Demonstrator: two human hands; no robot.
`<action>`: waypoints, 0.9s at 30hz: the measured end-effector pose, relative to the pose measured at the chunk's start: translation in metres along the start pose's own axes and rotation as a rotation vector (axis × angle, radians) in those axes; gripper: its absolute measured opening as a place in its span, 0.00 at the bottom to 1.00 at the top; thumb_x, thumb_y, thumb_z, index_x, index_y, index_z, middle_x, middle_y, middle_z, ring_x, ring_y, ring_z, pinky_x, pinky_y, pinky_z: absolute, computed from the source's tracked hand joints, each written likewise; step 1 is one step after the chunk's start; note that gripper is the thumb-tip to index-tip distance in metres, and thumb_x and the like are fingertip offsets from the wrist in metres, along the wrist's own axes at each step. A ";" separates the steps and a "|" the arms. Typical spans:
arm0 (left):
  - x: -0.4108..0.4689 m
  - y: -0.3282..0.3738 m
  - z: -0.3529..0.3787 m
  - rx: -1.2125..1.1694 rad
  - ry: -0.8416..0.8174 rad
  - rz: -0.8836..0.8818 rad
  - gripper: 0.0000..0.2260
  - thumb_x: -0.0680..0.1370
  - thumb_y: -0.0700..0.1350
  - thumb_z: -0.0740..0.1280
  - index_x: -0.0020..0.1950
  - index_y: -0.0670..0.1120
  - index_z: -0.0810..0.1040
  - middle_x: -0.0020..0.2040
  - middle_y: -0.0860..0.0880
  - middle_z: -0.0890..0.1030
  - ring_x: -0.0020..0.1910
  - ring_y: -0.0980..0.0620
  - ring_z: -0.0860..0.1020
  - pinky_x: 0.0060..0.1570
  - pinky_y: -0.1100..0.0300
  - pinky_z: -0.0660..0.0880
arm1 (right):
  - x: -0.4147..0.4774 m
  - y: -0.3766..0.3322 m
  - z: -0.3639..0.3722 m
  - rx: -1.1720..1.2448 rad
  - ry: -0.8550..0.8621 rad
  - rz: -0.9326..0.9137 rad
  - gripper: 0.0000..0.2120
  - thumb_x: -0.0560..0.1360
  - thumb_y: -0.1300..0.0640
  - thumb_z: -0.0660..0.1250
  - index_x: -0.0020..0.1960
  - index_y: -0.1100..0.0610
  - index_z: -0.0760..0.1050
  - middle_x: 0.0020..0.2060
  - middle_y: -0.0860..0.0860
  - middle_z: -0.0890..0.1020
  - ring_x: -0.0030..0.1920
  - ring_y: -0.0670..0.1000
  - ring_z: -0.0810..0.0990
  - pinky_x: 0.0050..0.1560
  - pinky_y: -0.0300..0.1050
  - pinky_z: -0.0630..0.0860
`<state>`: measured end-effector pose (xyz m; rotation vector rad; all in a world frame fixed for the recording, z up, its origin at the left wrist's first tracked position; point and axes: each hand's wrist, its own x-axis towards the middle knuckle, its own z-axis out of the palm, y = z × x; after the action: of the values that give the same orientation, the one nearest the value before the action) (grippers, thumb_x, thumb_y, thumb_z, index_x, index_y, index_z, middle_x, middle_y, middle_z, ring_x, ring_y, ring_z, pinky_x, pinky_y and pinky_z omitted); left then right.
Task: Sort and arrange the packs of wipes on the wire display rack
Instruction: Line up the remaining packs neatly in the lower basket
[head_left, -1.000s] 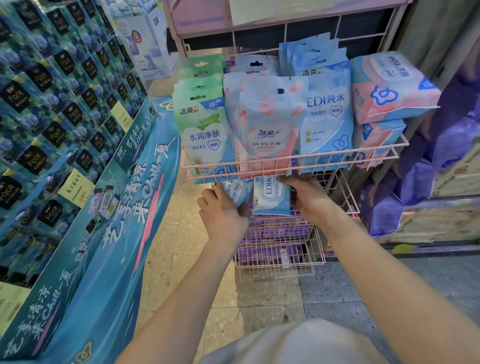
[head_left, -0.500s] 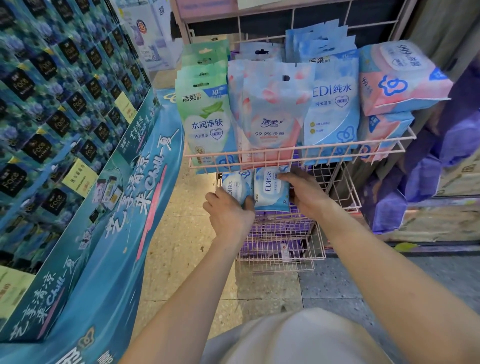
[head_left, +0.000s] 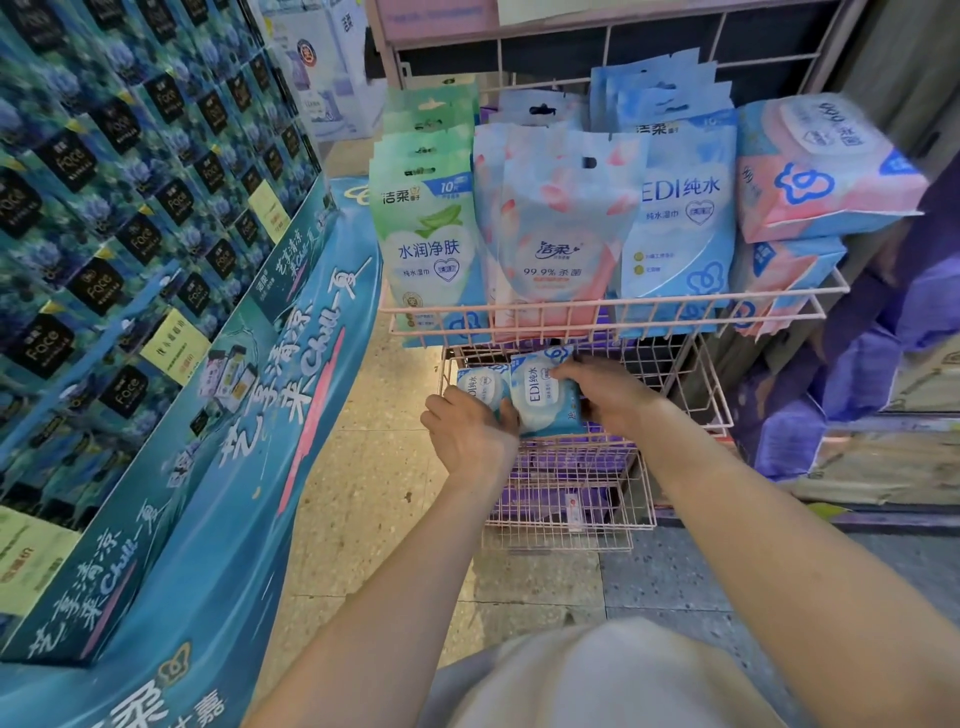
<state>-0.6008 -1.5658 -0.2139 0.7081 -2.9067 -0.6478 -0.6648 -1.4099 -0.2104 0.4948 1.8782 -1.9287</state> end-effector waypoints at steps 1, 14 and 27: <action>0.000 -0.001 0.002 -0.013 -0.011 -0.008 0.28 0.79 0.60 0.67 0.65 0.38 0.70 0.64 0.38 0.72 0.63 0.38 0.71 0.64 0.48 0.68 | 0.000 0.000 0.001 -0.021 -0.004 0.009 0.13 0.76 0.61 0.71 0.60 0.59 0.79 0.53 0.59 0.86 0.55 0.59 0.85 0.58 0.59 0.81; -0.005 -0.023 0.002 -0.019 -0.032 0.137 0.26 0.80 0.56 0.66 0.70 0.38 0.71 0.64 0.38 0.74 0.62 0.36 0.71 0.63 0.45 0.68 | 0.001 0.005 0.002 -0.298 0.157 -0.055 0.18 0.73 0.53 0.76 0.57 0.63 0.81 0.51 0.57 0.86 0.47 0.55 0.86 0.46 0.49 0.83; 0.005 -0.031 -0.011 0.020 -0.064 0.168 0.28 0.78 0.58 0.69 0.73 0.44 0.70 0.67 0.41 0.73 0.65 0.38 0.70 0.64 0.46 0.68 | -0.019 0.000 0.003 -0.581 0.246 -0.128 0.15 0.76 0.51 0.72 0.58 0.59 0.81 0.53 0.56 0.85 0.52 0.57 0.84 0.53 0.49 0.82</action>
<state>-0.5898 -1.5973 -0.2173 0.4457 -2.9927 -0.6348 -0.6482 -1.4119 -0.2009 0.4451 2.5477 -1.3295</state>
